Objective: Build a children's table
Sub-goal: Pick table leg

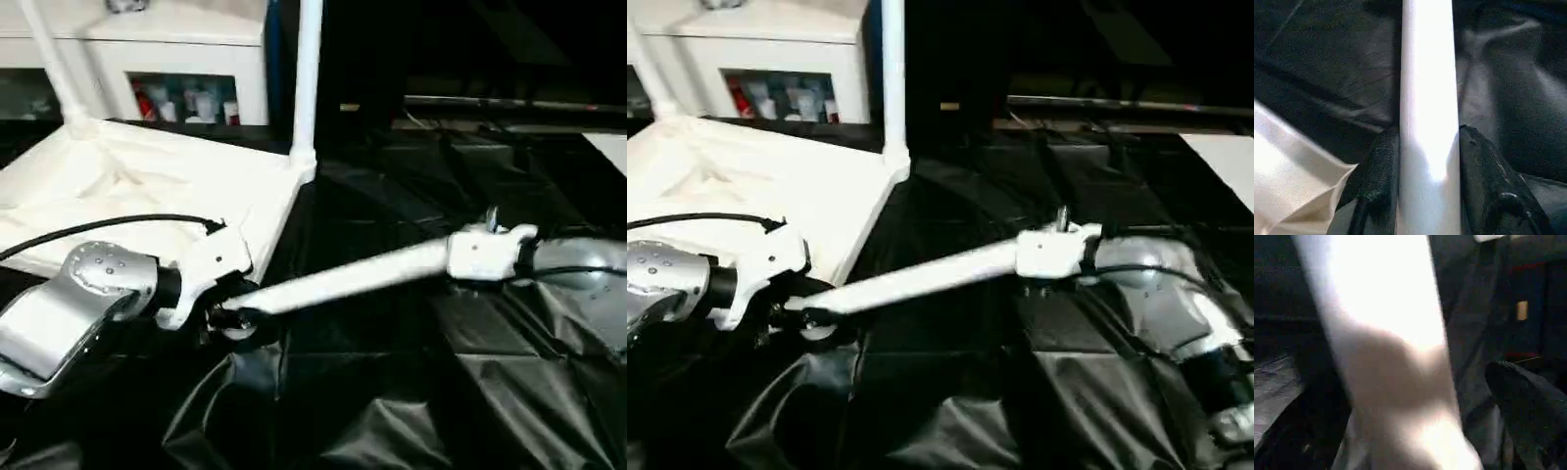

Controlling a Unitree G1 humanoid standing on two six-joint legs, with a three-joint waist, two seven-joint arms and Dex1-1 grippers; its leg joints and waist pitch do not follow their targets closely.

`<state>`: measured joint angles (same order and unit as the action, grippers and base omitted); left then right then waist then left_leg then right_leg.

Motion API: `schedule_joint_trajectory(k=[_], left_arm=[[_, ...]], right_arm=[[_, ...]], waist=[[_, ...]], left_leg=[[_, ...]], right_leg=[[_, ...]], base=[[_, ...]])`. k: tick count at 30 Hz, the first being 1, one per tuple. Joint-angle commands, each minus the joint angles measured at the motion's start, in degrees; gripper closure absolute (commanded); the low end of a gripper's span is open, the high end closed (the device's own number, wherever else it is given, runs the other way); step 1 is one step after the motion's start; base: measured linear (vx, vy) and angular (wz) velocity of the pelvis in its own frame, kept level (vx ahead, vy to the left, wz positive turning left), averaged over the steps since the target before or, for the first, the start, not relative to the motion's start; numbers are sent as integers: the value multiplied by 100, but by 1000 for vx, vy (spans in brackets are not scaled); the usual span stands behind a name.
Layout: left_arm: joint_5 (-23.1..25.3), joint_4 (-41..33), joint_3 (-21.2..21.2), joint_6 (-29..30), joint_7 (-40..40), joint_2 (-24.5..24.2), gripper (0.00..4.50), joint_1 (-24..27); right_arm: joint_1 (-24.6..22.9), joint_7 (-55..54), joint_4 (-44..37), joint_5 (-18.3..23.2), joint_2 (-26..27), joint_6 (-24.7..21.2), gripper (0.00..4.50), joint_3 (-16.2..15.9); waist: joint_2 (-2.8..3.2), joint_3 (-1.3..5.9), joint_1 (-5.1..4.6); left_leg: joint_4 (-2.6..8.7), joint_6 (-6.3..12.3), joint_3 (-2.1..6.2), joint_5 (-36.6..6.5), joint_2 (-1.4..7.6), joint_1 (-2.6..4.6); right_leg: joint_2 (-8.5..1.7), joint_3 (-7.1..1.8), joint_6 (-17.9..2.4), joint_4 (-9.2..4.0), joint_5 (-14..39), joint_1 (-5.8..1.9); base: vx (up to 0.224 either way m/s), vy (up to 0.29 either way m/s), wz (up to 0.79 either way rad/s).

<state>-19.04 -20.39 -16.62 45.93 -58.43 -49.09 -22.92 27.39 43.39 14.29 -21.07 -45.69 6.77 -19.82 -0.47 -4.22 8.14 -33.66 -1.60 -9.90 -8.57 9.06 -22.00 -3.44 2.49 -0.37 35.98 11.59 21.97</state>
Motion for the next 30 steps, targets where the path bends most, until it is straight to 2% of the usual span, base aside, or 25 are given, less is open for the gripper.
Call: schedule_joint_trajectory(k=[1,4,5,7,8,9,10,12,13,14,15,17,18,19,21,23,26,27,28,30], left_arm=[[-101,-173,162,30,-38,-30,302,-168],[-186,-255,209,112,-24,17,302,-219],[-226,-282,242,151,-23,33,302,-251],[-262,-316,266,190,-29,45,302,-287],[-266,-321,269,194,-31,46,303,-292],[-277,-334,273,205,-34,48,303,-305],[-286,-338,272,210,-51,51,303,-338],[-286,-331,261,206,-68,59,303,-378],[-266,-250,254,144,-115,48,303,-436],[-253,-210,252,111,-131,42,303,-457],[-249,-199,246,112,-142,46,303,-486],[-251,-194,231,119,-177,48,303,-545],[-277,-192,241,101,-248,19,303,-575],[-307,-215,237,130,-289,9,303,-624],[-348,-185,242,94,-413,-22,303,-709],[-314,-128,195,32,-483,-35,303,-756],[-256,-94,154,-6,-494,-51,303,-776],[-278,-60,203,-15,-506,-64,303,-771],[-278,-60,203,-15,-506,-64,303,-771],[-234,24,219,-32,-450,-34,303,-792]], right_arm=[[146,-18,195,-143,7,145,0,-102],[188,-52,448,-228,42,364,0,-170],[203,-44,523,-239,46,434,0,-178],[228,-55,588,-256,37,472,0,-161],[232,-59,597,-260,35,475,0,-158],[249,-72,628,-271,31,484,0,-146],[270,-74,665,-267,7,495,36,-125],[280,-73,698,-246,-20,498,36,-96],[268,-36,704,-189,-35,470,55,-59],[259,-26,703,-184,-34,464,55,-51],[243,-10,705,-167,-39,475,70,-35],[205,8,716,-148,-51,507,88,-16],[186,13,727,-167,-40,526,88,-24],[155,22,731,-169,-54,553,112,-18],[103,33,698,-172,-50,559,121,-20],[-12,56,601,-129,-53,559,140,-9],[-116,93,499,-60,-64,545,163,18],[-146,97,449,-45,-52,522,163,22],[-146,97,449,-45,-52,522,176,22],[-216,98,393,12,-28,510,186,61]], waist=[[-5,324,-27],[-10,328,-25],[7,330,-22],[0,329,-26],[23,332,-28],[18,331,-31],[57,347,-19],[44,349,-24],[97,359,-15],[72,364,-19],[73,361,-17],[126,360,-17],[124,362,-16],[171,357,-15],[237,322,-16],[151,338,-9],[204,346,13],[270,370,9],[240,365,-11],[238,361,-15]], left_leg=[[405,-128,162,-2106,374,165],[395,-128,160,-2047,375,166],[388,-126,159,-2051,370,168],[392,-122,159,-2053,365,163],[390,-129,159,-2076,368,175],[390,-130,159,-2080,366,172],[388,-142,169,-2094,369,174],[385,-152,161,-2131,363,174],[384,-160,172,-2123,364,168],[379,-148,165,-2096,363,168],[380,-141,165,-2088,362,166],[380,-163,168,-2195,359,175],[377,-151,173,-2161,355,164],[374,-144,172,-2195,352,167],[373,-148,180,-2242,347,162],[363,-45,167,-2067,336,140],[348,13,165,-1944,351,139],[339,-11,171,-1937,355,143],[348,-23,168,-1939,357,132],[347,-16,167,-1977,353,135]], right_leg=[[-472,-278,-1149,-500,1795,-148],[-491,-285,-1117,-506,1903,-147],[-488,-284,-1121,-503,1910,-139],[-478,-282,-1107,-507,1937,-146],[-471,-283,-1123,-504,1901,-132],[-467,-281,-1128,-504,1883,-137],[-472,-281,-1138,-493,1848,-144],[-466,-278,-1162,-499,1777,-145],[-466,-278,-1164,-486,1728,-154],[-456,-278,-1181,-484,1636,-156],[-454,-278,-1193,-482,1616,-156],[-450,-273,-1221,-491,1603,-154],[-450,-272,-1248,-477,1539,-168],[-445,-269,-1271,-482,1540,-160],[-445,-273,-1283,-483,1558,-147],[-457,-275,-1276,-486,1584,-187],[-474,-282,-1262,-493,1729,-172],[-471,-277,-1275,-476,1704,-177],[-451,-266,-1282,-477,1634,-178],[-450,-265,-1289,-474,1644,-173]], base=[[0,0,0],[0,0,0],[0,0,0],[0,0,0],[0,0,0],[0,0,0],[0,0,0],[0,0,0],[0,0,0],[0,0,0],[0,0,0],[0,0,0],[0,0,0],[0,0,0],[0,0,0],[0,0,0],[0,0,0],[0,0,0],[0,0,0],[0,0,0]])
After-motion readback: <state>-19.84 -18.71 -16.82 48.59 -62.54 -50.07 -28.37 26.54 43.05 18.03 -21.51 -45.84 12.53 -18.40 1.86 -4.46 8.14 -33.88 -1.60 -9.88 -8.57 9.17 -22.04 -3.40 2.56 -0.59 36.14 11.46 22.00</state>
